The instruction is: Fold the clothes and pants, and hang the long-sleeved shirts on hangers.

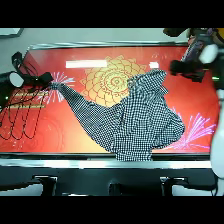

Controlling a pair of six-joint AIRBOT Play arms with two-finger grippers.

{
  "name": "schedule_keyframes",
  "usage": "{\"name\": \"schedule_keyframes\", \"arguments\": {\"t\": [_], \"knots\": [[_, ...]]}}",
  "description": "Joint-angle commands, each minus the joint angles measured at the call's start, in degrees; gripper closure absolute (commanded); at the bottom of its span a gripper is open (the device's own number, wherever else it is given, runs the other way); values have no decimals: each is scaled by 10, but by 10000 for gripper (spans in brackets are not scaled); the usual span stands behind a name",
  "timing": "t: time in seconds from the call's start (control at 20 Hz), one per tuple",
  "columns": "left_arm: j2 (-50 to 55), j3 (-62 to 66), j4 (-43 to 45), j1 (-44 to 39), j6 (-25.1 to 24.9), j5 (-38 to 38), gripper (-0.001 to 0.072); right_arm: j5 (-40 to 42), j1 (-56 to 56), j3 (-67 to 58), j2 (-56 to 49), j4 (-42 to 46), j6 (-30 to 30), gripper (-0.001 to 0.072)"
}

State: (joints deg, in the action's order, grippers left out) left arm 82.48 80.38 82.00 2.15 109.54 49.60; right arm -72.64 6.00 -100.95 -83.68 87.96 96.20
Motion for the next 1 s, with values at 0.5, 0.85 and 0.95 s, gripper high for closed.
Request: {"name": "schedule_keyframes", "arguments": {"t": [0.5, 0.85, 0.95], "knots": [[-10, -108, -77, -26, -30, 78, 688, -27, 277, 700, 348, -213, -85, 154], [-10, -110, -76, -26, -30, 72, 687, 103, 277, 770, 262, -345, -172, 164], [-10, -110, -76, -26, -30, 64, 687, 118, 277, 770, 221, -374, -198, 178]]}}
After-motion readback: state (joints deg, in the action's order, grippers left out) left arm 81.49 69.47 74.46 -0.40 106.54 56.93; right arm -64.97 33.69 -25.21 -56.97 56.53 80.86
